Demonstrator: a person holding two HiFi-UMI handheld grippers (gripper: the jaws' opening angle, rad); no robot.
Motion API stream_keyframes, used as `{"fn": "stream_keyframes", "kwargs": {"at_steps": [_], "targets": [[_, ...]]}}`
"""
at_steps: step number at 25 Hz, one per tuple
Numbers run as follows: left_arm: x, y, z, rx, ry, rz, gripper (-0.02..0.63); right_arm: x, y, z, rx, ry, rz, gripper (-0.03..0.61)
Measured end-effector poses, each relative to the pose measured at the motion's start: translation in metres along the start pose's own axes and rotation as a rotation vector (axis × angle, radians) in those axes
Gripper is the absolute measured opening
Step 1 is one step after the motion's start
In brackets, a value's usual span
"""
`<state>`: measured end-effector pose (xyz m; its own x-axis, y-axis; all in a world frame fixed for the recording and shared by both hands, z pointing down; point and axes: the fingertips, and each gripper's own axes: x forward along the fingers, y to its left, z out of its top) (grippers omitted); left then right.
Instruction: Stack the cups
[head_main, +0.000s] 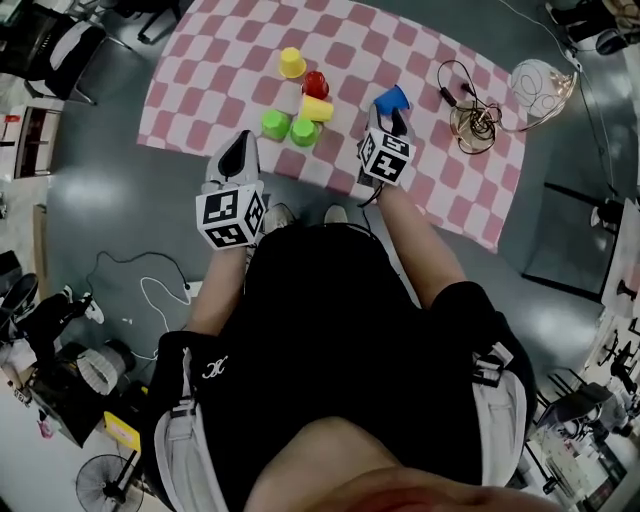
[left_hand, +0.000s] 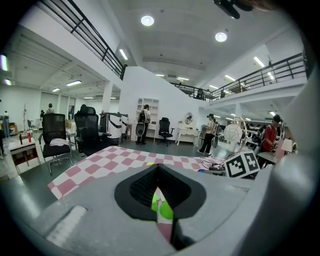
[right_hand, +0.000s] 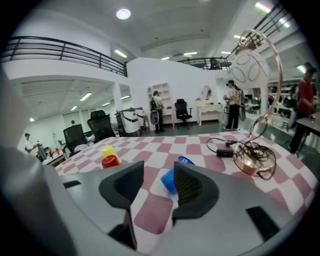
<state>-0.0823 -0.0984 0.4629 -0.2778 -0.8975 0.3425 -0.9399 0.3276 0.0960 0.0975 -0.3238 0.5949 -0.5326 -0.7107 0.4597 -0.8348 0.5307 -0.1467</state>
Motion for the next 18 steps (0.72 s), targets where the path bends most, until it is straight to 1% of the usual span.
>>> {"fn": "stream_keyframes", "kwargs": {"at_steps": [4, 7, 12, 18], "targets": [[0.011, -0.001, 0.002, 0.02, 0.011, -0.016, 0.015, 0.018, -0.023, -0.015, 0.177, 0.091, -0.095, 0.208], [0.017, -0.001, 0.003, 0.032, 0.023, -0.028, 0.015, 0.027, -0.031, -0.02, 0.254, 0.126, -0.146, 0.235], [0.026, 0.007, 0.0, 0.036, 0.042, -0.036, 0.015, 0.042, -0.035, -0.036, 0.292, 0.162, -0.202, 0.255], [0.033, 0.022, -0.001, 0.044, 0.061, -0.039, 0.015, 0.056, -0.032, -0.053, 0.294, 0.192, -0.267, 0.268]]}}
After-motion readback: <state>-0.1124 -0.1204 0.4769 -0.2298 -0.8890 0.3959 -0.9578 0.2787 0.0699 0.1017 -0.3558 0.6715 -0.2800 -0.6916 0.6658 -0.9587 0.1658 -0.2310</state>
